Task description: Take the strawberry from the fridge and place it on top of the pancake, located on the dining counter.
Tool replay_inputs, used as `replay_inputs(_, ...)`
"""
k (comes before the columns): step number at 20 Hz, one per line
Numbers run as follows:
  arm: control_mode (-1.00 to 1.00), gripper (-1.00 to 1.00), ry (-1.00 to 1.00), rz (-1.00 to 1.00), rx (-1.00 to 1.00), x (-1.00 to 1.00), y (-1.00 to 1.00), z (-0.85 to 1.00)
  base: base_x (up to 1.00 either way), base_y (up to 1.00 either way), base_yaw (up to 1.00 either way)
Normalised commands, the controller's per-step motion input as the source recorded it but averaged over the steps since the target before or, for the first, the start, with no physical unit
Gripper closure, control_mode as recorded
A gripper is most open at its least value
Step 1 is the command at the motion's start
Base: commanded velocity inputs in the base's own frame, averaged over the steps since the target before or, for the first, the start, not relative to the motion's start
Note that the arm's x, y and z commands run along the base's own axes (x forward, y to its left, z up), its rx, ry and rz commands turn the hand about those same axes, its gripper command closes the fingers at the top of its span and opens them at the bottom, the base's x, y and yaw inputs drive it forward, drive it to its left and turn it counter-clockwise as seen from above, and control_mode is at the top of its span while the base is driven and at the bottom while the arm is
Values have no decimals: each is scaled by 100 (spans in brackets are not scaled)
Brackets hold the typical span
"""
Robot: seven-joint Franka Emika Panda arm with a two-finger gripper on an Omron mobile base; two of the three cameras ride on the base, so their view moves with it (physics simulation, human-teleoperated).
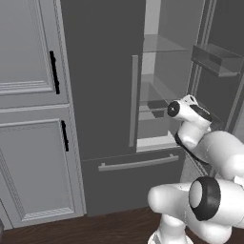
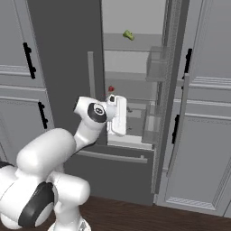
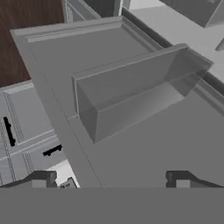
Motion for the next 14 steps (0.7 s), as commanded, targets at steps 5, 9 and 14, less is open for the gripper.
replay_inputs(5, -100, -100, -25, -34, 27, 0, 100, -34, 0, 0, 0)
replay_inputs(9, -100, -100, -32, -35, 47, 0, 90, -42, 0, 0, 0)
replay_inputs(14, -100, -100, -26, -41, 72, 0, 39, -56, 0, 0, 0)
